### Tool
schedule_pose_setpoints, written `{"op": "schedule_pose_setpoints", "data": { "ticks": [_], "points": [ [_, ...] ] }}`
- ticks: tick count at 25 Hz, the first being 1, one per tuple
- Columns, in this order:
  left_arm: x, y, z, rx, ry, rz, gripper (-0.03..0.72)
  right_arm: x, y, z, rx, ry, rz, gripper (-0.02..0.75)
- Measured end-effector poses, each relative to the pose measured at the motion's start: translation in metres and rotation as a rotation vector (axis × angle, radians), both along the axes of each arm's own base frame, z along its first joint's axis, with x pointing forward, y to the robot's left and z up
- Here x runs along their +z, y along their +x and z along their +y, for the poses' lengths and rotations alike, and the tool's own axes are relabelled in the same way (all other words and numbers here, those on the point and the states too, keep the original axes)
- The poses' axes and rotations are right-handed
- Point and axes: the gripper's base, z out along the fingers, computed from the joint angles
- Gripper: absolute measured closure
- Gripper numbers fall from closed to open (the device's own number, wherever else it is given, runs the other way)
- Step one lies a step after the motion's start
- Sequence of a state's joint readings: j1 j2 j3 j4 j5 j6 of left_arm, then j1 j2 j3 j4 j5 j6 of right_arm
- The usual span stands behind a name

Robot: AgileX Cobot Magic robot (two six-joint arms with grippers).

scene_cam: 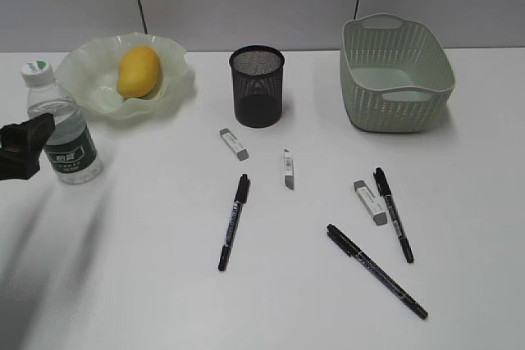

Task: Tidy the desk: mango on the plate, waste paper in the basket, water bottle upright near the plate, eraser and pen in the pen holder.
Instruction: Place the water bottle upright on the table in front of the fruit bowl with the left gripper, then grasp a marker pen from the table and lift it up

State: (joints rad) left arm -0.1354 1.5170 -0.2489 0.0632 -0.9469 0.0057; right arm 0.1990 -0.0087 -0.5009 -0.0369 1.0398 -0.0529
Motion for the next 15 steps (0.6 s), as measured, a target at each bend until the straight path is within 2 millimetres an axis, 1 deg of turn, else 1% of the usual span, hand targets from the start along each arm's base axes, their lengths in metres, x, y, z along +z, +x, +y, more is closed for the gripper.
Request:
{"op": "schedule_pose_setpoints", "data": {
  "ticks": [3, 5, 7, 8, 12, 13, 15],
  "points": [
    [0.018, -0.004, 0.002, 0.01, 0.025, 0.099, 0.042, 0.0, 0.0, 0.0, 0.0, 0.0, 0.0, 0.223],
    [0.036, -0.003, 0.003, 0.019, 0.044, 0.162, 0.047, 0.0, 0.0, 0.0, 0.0, 0.0, 0.0, 0.223],
    [0.058, -0.004, 0.004, 0.031, 0.067, 0.248, 0.053, 0.0, 0.0, 0.0, 0.0, 0.0, 0.0, 0.223],
    [0.073, -0.003, 0.005, 0.037, 0.072, 0.268, 0.058, 0.0, 0.0, 0.0, 0.0, 0.0, 0.0, 0.223],
    [0.125, -0.003, 0.007, 0.064, 0.11, 0.472, 0.092, 0.0, 0.0, 0.0, 0.0, 0.0, 0.0, 0.223],
    [0.137, -0.004, 0.008, 0.07, 0.121, 0.528, 0.096, 0.0, 0.0, 0.0, 0.0, 0.0, 0.0, 0.223],
    [0.154, -0.01, 0.01, 0.081, 0.141, 0.634, 0.099, 0.0, 0.0, 0.0, 0.0, 0.001, -0.001, 0.223]
  ]
}}
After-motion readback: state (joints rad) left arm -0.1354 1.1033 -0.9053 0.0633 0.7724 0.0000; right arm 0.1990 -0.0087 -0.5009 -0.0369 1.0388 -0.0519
